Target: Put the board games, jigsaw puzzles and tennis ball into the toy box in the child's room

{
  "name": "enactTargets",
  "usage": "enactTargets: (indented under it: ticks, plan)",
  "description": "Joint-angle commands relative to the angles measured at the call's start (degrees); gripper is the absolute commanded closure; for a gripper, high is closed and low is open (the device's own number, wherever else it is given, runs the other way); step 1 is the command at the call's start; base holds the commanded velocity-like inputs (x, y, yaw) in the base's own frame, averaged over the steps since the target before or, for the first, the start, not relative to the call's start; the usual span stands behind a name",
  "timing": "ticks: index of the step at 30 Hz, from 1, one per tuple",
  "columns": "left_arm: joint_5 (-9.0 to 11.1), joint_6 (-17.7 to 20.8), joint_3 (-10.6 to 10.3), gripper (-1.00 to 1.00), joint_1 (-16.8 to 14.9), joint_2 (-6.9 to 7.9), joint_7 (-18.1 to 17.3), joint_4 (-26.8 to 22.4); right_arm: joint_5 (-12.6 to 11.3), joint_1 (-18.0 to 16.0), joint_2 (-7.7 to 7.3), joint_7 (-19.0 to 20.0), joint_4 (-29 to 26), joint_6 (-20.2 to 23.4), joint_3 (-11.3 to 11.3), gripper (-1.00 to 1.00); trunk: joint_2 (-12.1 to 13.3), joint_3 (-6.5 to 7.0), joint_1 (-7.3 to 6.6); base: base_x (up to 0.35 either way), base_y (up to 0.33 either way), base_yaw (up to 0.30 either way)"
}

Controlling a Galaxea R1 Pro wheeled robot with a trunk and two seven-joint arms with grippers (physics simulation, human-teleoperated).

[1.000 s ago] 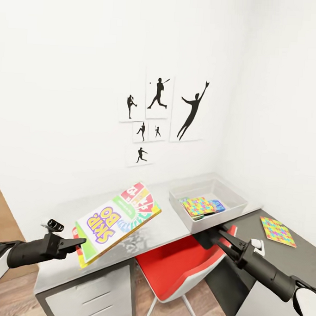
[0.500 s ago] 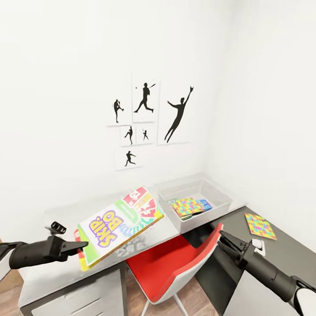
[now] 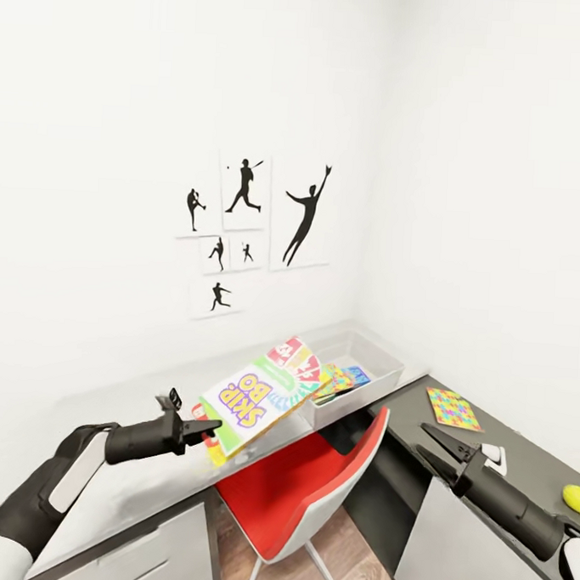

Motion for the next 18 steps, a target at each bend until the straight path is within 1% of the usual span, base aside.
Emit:
enactTargets:
  ticks: [1, 3, 5, 6, 11, 13, 18]
  plan:
    - [0.5, 0.5, -0.1, 1.00, -0.5, -0.30, 0.1, 0.3, 0.3, 0.0, 0.01, 0.4, 0.0, 0.3, -0.4, -1.00, 0.0, 0.06, 0.02, 0.000, 0.000, -0.154]
    - [0.5, 0.5, -0.1, 1.00, -1.1, -0.70, 0.3, 0.6, 0.3, 0.0, 0.04, 0.4, -0.1, 0.3, -0.6, -1.00, 0.0, 0.21, 0.02, 0.000, 0.000, -0.154]
    - [0.5, 0.5, -0.5, 1.00, -1.5, -1.85, 0.5, 0.8, 0.3, 0.0, 0.07, 0.4, -0.3, 0.3, -0.8, -1.00, 0.0, 0.36, 0.02, 0.000, 0.000, -0.154]
    - [0.5, 0.5, -0.6, 1.00, -1.6, -2.10, 0.5, 0.9, 0.4, 0.0, 0.08, 0.4, -0.4, 0.3, -0.9, -1.00, 0.0, 0.44, 0.02, 0.000, 0.000, -0.154]
    - [0.4, 0.5, -0.8, 1.00, -2.0, -2.36, -0.2, 1.0, 0.4, 0.0, 0.08, 0.4, -0.5, 0.3, -1.0, -1.00, 0.0, 0.82, 0.02, 0.000, 0.000, -0.154]
    - [0.4, 0.5, -0.9, 1.00, -2.0, -2.33, -2.0, 0.9, 0.4, 0.0, 0.08, 0.4, -0.6, 0.3, -1.0, -1.00, 0.0, 0.97, 0.02, 0.000, 0.000, -0.154]
    - [0.1, 0.5, -0.6, 1.00, -2.0, -1.76, -10.1, 0.7, 0.4, 0.0, 0.16, 0.5, -0.6, 0.3, -1.0, -1.00, 0.0, 1.36, 0.02, 0.000, 0.000, -0.153]
